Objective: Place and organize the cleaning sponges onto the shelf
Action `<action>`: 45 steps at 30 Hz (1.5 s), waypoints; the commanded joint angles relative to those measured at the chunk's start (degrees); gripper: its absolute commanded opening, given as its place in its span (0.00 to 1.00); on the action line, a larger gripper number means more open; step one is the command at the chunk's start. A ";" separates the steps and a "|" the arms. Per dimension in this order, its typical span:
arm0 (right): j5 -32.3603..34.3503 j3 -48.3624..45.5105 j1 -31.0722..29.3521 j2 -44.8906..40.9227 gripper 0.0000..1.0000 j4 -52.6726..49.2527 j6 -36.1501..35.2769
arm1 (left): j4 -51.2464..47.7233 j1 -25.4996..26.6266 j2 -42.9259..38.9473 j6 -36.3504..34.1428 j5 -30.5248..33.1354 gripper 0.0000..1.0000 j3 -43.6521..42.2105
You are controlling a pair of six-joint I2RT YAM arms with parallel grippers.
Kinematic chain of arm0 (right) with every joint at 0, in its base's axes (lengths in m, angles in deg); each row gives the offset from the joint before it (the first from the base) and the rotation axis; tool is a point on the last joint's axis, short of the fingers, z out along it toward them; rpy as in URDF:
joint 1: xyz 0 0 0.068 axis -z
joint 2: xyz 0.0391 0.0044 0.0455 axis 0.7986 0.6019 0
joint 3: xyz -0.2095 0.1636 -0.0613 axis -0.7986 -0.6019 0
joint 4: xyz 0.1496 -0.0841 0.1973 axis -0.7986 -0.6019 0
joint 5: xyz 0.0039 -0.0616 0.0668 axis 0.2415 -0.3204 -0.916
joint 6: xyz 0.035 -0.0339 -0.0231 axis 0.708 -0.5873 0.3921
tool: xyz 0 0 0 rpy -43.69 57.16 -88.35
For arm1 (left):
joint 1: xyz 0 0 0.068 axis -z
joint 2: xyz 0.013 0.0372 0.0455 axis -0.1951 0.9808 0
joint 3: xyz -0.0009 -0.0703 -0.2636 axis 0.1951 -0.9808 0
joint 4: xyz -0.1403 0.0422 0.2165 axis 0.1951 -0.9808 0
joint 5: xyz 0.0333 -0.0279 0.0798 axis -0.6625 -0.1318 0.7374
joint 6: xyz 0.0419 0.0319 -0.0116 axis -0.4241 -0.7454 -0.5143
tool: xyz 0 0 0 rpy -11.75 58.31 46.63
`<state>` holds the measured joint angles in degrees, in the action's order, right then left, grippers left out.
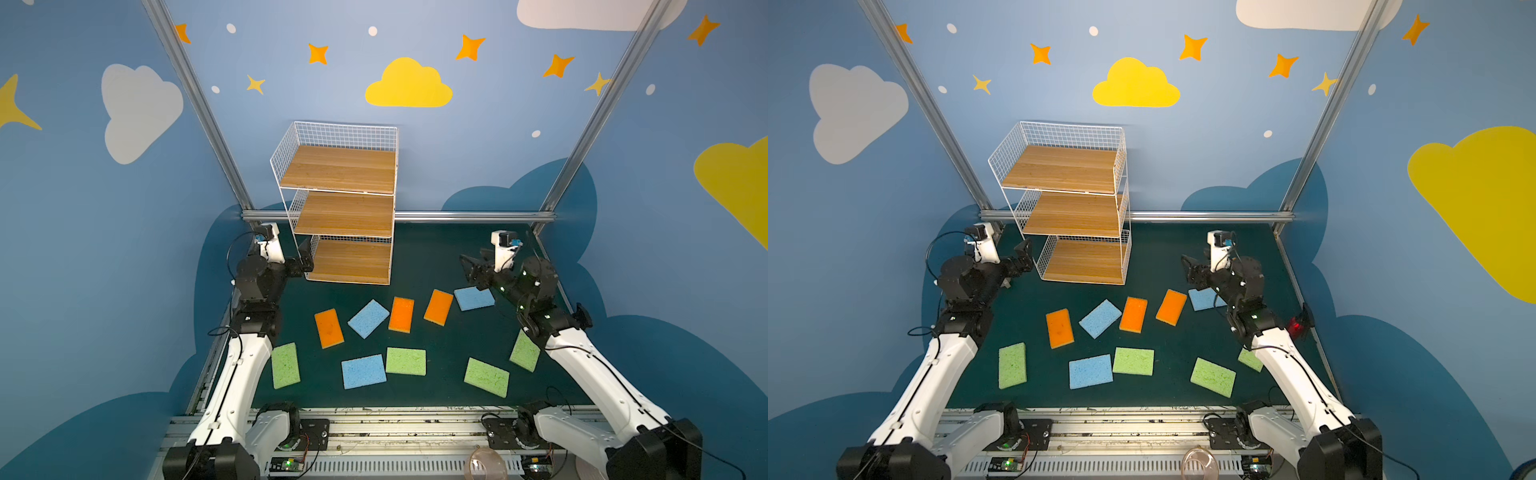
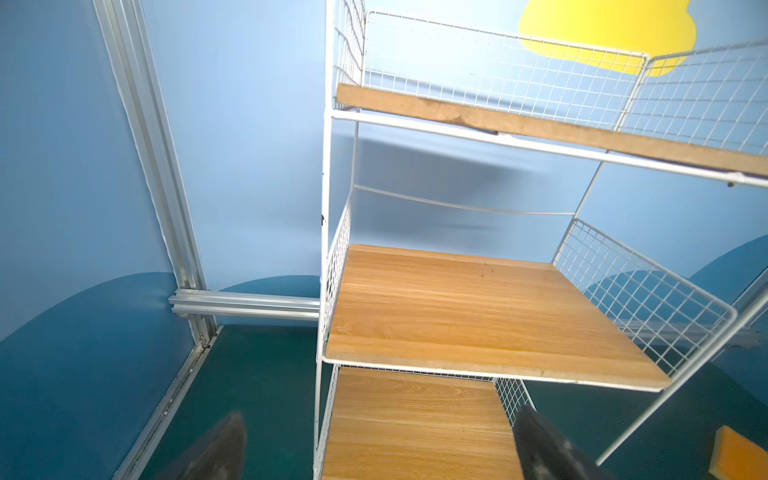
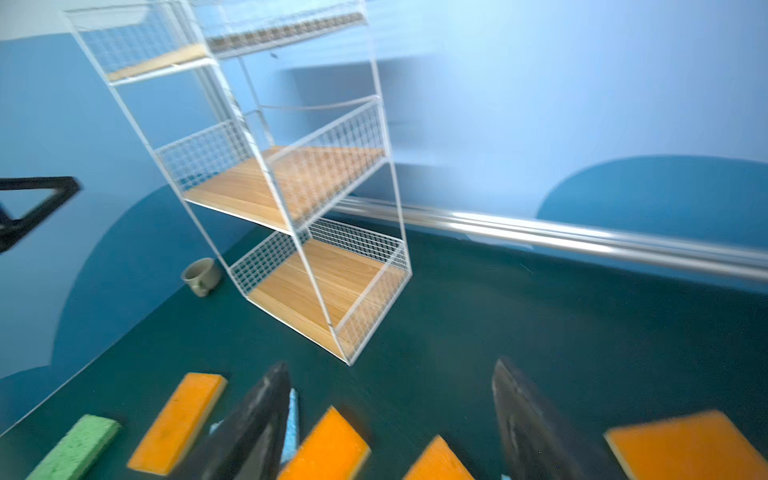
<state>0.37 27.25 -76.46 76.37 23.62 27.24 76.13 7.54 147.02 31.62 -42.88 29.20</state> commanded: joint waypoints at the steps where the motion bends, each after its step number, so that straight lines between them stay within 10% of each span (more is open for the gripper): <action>1: -0.89 5.72 -5.22 3.93 0.76 1.14 -2.68 | -1.34 -0.85 2.81 2.65 -1.10 0.99 3.19; 25: -4.37 35.81 -14.02 35.72 0.65 14.16 -0.31 | 9.20 -8.41 31.93 5.62 -13.27 0.78 27.60; 41: -3.80 42.10 -13.71 41.56 0.21 13.41 0.76 | 14.62 -8.36 33.64 9.04 -21.15 0.07 26.94; 45: -2.76 41.56 -13.21 41.08 0.08 13.64 1.50 | 14.66 -7.60 32.99 9.50 -21.25 0.03 26.66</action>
<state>-2.25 67.57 -89.61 117.33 36.45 27.77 91.34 -0.78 181.56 30.57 -63.64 55.93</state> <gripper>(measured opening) 0.096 0.058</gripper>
